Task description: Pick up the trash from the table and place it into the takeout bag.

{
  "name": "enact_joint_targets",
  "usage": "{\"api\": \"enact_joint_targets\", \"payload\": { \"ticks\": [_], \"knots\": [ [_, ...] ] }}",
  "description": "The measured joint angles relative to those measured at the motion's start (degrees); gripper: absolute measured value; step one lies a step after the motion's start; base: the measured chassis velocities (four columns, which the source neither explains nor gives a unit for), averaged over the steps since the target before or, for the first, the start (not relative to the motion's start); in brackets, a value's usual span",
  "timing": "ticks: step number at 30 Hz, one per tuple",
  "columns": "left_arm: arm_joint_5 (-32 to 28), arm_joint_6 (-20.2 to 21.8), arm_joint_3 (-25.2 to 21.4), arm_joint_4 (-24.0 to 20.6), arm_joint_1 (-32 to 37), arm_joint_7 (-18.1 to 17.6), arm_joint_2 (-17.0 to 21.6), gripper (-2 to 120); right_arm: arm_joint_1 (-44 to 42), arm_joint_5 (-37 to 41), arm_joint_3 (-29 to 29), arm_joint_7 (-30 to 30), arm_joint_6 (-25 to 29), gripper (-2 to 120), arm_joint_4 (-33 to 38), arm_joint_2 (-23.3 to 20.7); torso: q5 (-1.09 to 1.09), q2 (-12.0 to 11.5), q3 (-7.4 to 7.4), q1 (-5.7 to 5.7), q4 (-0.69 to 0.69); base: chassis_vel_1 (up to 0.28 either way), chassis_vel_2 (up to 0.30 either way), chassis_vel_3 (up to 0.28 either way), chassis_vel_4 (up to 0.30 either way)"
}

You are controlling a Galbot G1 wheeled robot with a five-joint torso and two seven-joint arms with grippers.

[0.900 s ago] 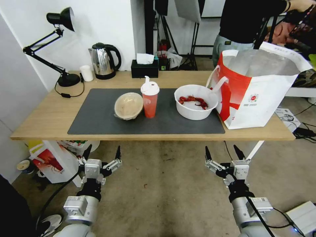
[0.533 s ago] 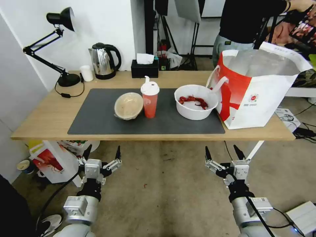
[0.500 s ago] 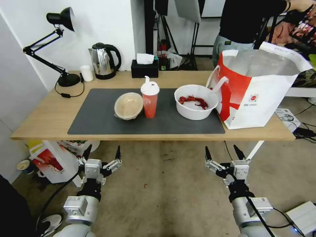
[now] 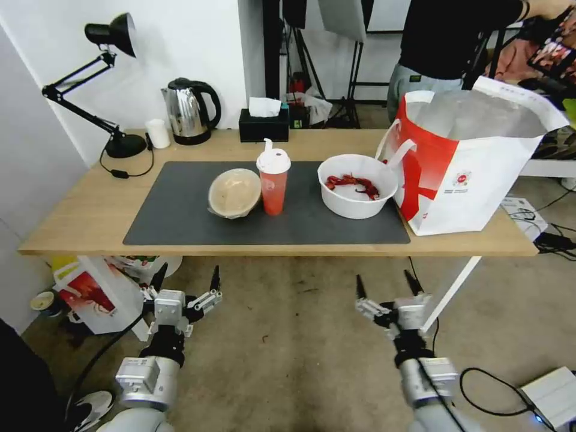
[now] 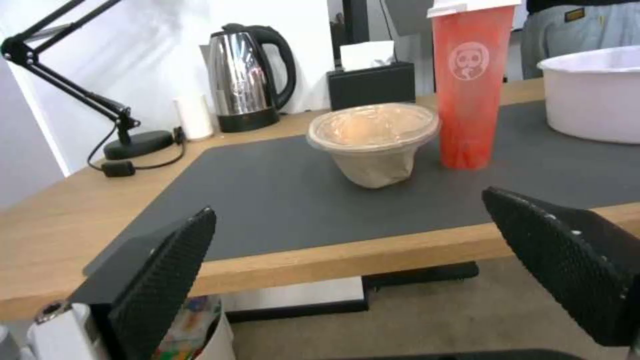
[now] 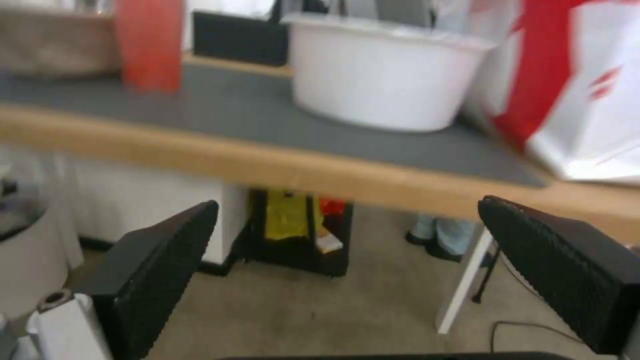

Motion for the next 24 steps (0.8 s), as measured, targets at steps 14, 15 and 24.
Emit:
{"api": "enact_joint_targets", "payload": {
  "ticks": [14, 15, 24],
  "knots": [
    [0.0, 0.0, 0.0, 0.0, 0.0, 0.0, 0.0, 100, 3.2, 2.1, 1.6, 0.0, -1.5, 96, 5.9, -10.0, 0.0, 0.0, 0.0, 0.0, 0.0, 0.0, 0.0, 0.0, 0.0],
    [0.0, 0.0, 0.0, 0.0, 0.0, 0.0, 0.0, 100, 3.2, 2.4, 1.9, -0.1, -1.8, 96, 6.5, -10.4, 0.0, 0.0, 0.0, 0.0, 0.0, 0.0, 0.0, 0.0, 0.0],
    [0.0, 0.0, 0.0, 0.0, 0.0, 0.0, 0.0, 100, 0.7, 4.8, 6.1, -1.4, -4.1, 97, 13.0, -13.7, 0.0, 0.0, 0.0, 0.0, 0.0, 0.0, 0.0, 0.0, 0.0]
  ]
}}
